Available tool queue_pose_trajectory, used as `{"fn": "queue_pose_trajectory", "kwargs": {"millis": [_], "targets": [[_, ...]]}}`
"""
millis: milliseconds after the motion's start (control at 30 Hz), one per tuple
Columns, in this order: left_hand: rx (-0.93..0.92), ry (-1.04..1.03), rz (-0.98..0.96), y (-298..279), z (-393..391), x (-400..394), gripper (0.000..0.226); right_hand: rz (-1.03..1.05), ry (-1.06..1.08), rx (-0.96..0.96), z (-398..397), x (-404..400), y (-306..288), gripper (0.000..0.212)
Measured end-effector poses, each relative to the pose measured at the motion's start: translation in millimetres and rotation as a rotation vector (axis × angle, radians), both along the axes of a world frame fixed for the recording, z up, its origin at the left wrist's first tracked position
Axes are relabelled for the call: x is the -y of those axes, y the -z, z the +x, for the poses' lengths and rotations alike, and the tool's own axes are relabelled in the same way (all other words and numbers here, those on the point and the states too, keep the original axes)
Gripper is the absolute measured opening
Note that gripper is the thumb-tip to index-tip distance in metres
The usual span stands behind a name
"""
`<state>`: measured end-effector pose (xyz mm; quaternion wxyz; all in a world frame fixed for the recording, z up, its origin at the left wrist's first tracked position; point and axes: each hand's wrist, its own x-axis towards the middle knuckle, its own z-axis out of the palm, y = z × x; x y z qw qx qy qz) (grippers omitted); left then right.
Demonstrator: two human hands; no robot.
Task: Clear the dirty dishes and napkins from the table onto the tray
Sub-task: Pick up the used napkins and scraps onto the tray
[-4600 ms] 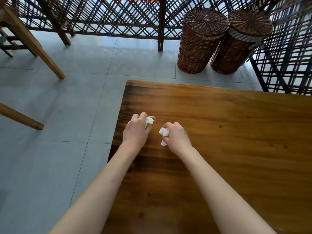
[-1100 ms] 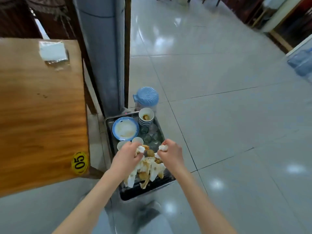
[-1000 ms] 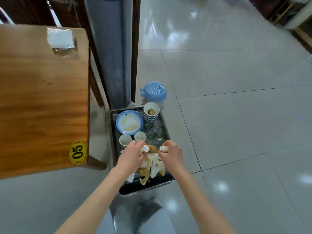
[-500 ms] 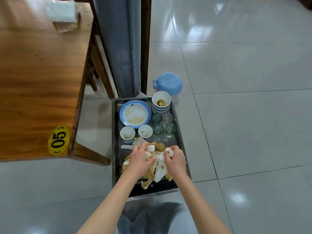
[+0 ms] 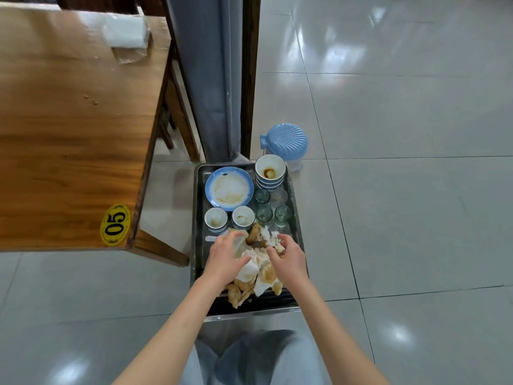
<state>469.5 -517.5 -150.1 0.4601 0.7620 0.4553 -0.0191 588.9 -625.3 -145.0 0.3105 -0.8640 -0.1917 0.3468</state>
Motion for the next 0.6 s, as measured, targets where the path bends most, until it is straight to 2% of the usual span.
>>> {"fn": "queue_pose_trajectory", "kwargs": {"millis": [300, 600], "targets": [[0.011, -0.084, 0.045, -117, -18, -18, 0.058, 0.021, -0.124, 0.008, 3, -17, -120, 0.041], [0.122, -0.252, 0.203, -207, -65, -97, 0.061, 0.156, -0.292, 0.122, -19, -107, -208, 0.041]]}}
